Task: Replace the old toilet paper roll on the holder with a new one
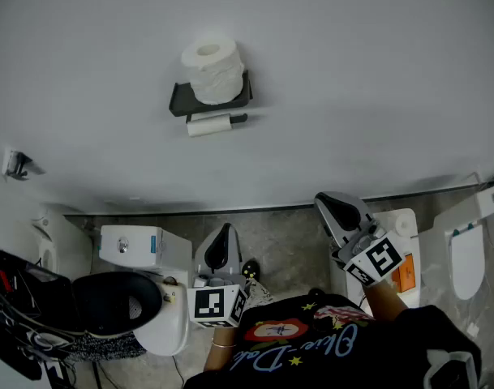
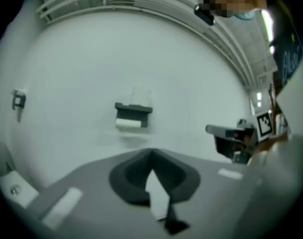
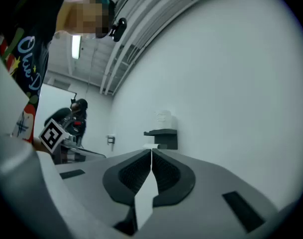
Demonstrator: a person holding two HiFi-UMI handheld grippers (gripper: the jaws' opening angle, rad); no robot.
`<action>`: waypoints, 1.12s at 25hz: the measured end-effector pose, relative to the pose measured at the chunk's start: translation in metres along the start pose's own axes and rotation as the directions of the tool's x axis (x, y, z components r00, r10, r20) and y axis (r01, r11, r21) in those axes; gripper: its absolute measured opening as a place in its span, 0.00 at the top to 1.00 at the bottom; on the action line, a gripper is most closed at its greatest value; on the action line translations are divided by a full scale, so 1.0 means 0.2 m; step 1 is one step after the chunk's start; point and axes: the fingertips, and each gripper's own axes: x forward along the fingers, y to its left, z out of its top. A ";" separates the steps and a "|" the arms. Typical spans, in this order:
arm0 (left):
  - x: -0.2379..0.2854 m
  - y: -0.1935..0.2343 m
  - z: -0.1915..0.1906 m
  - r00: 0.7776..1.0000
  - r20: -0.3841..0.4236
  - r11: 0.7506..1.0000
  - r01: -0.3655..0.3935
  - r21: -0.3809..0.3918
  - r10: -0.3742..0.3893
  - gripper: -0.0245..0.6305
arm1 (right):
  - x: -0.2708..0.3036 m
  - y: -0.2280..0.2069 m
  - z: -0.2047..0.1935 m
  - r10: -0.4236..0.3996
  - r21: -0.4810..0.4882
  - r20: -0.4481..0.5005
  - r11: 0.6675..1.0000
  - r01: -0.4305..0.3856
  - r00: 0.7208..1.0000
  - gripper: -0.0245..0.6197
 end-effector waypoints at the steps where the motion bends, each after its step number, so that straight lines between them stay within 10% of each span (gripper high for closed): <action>1: 0.01 0.10 0.01 1.000 -0.005 1.000 0.008 0.011 -0.008 0.97 | 0.09 -0.02 0.02 -0.037 -0.012 0.021 0.999 0.037 0.999 0.94; 10: 0.19 0.69 0.12 0.986 -0.018 0.986 0.164 0.029 -0.163 0.97 | 0.62 0.01 0.14 -0.271 0.065 0.133 0.962 0.265 0.953 0.94; 25: 0.36 0.76 0.17 0.956 -0.035 0.956 0.292 0.027 -0.291 0.97 | 0.78 0.17 0.18 -0.260 0.002 0.082 0.966 0.260 0.962 0.94; 28: 0.38 0.74 0.19 0.944 0.050 0.933 0.329 -0.144 -0.325 0.97 | 0.74 0.15 0.17 -0.273 0.020 0.079 0.962 0.272 0.959 0.94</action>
